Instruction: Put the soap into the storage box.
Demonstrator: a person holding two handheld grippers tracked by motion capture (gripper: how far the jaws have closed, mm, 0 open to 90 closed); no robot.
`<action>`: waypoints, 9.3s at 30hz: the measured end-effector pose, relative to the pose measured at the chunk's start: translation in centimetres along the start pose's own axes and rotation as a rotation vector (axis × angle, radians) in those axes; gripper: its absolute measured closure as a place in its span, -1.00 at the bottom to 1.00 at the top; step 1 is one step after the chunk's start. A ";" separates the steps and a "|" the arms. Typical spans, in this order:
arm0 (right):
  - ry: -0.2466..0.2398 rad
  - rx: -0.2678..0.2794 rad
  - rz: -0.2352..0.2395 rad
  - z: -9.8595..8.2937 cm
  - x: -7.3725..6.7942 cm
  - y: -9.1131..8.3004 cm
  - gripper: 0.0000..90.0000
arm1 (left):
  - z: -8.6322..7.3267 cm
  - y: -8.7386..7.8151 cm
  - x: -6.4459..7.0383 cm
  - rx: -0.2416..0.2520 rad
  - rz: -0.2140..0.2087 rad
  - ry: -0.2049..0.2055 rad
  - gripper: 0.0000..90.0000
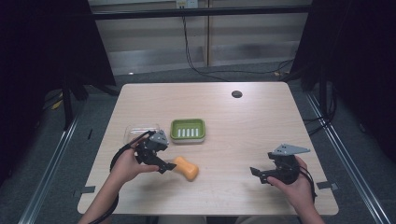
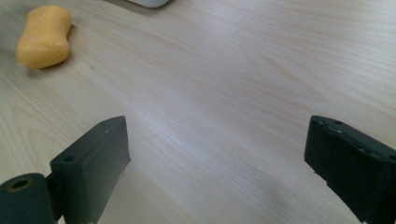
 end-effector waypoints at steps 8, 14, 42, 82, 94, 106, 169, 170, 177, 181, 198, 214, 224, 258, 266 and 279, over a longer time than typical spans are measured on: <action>-0.018 -0.007 0.001 -0.3 0.3 -0.5 -0.86 | 1.3 0.7 0.1 0.024 -0.046 -0.015 -0.69; -0.001 -0.011 -0.010 -0.8 0.5 -0.9 -0.86 | 1.6 1.7 0.6 -0.001 -0.067 0.020 -0.84; 0.004 -0.028 -0.041 -2.2 0.3 -2.5 -0.84 | 1.3 4.9 2.2 -0.217 -0.082 0.248 -0.79; 0.000 -0.020 -0.020 -1.3 0.5 -1.5 -0.82 | 0.7 5.8 3.6 -0.369 0.002 0.146 0.07; -0.011 -0.015 0.005 -1.0 0.2 -0.9 -0.82 | 1.3 4.3 3.0 -0.418 -0.002 0.048 0.09; -0.010 -0.006 0.016 -0.6 0.1 -0.6 -0.82 | 2.1 2.9 2.5 -0.390 -0.017 -0.006 0.09; -0.041 -0.021 0.036 0.1 -0.6 0.5 -0.83 | 8.0 0.2 -0.5 -0.355 0.012 -0.026 0.09; -0.039 -0.022 0.038 0.1 -0.6 0.4 -0.83 | 8.1 0.2 -0.6 -0.356 0.017 -0.024 0.09; -0.046 -0.025 0.041 0.1 -0.6 0.5 -0.83 | 8.6 -0.2 -1.0 -0.352 0.021 -0.034 0.09; -0.049 -0.023 0.042 0.1 -0.7 0.6 -0.83 | 8.9 -0.1 -1.4 -0.354 0.025 -0.040 0.09; -0.051 -0.027 0.046 0.1 -0.8 0.6 -0.83 | 10.3 -0.2 -2.2 -0.356 0.031 -0.046 0.09; -0.045 -0.024 0.044 0.1 -0.7 0.6 -0.83 | 11.0 0.1 -3.2 -0.364 0.046 -0.029 0.09; -0.048 -0.029 0.049 0.0 -0.7 0.7 -0.83 | 11.5 0.4 -3.7 -0.357 0.046 -0.037 0.09; -0.050 -0.027 0.045 -0.1 -0.6 0.7 -0.83 | 12.8 2.1 -5.0 -0.363 0.058 -0.005 0.09; -0.047 -0.030 0.047 -0.2 -0.5 0.6 -0.83 | 13.0 2.6 -5.2 -0.351 0.051 -0.027 0.09; -0.042 -0.029 0.052 -0.2 -0.6 0.8 -0.83 | 13.0 3.4 -6.1 -0.362 0.045 -0.018 0.09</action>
Point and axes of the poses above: each handheld gripper's, and its own axes: y roughly forward along the jaws, z roughly out of its top, x roughly to its right, the point moved 8 cm from there along y, roughly forward along the jaws, and after that the axes turned 13 degrees about -y, right-handed, at the moved point
